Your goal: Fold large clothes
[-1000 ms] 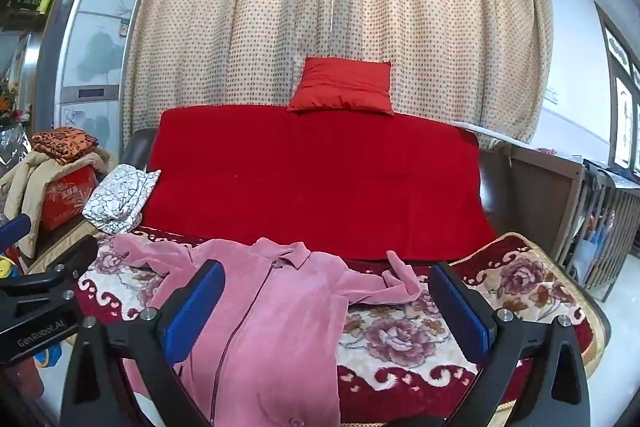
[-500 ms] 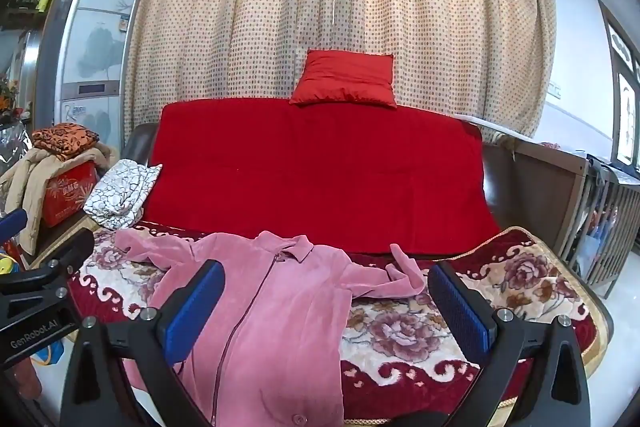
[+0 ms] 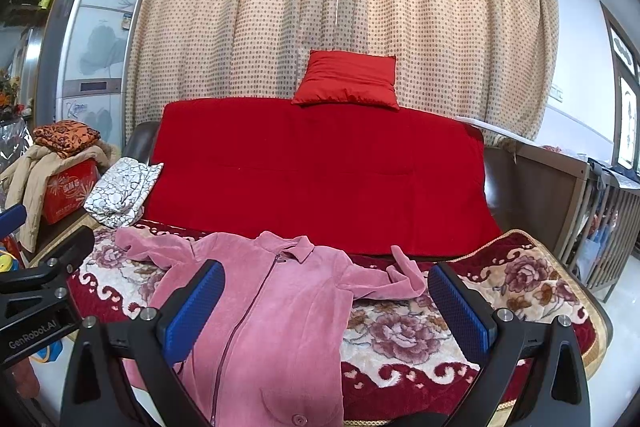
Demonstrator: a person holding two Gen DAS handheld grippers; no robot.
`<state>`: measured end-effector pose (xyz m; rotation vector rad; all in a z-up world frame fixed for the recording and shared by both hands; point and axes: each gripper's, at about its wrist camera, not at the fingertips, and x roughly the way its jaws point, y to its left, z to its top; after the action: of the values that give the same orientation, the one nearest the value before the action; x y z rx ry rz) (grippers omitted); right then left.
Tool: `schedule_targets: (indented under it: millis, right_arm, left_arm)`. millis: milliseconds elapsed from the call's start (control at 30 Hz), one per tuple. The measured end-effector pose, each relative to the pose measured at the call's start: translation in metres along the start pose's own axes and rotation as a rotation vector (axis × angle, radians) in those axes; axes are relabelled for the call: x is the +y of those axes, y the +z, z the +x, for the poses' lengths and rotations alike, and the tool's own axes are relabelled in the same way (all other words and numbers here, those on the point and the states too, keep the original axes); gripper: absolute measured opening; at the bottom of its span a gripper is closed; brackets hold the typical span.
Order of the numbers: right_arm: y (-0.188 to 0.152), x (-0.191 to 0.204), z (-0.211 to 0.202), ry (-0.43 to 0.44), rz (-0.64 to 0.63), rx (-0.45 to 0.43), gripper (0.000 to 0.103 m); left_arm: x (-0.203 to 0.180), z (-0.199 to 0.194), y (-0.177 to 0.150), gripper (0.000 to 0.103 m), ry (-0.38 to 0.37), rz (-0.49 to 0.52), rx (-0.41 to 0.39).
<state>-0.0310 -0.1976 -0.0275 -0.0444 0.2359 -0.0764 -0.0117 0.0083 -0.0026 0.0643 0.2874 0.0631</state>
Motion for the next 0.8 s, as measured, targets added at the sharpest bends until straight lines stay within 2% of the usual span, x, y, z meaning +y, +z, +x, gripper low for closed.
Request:
schedule_targets:
  millis: [800]
  right_arm:
    - [-0.004,0.002,0.011,0.003,-0.004,0.026,0.103]
  left_arm:
    - [0.001,0.006,-0.003,0.103,0.007,0.006,0.014]
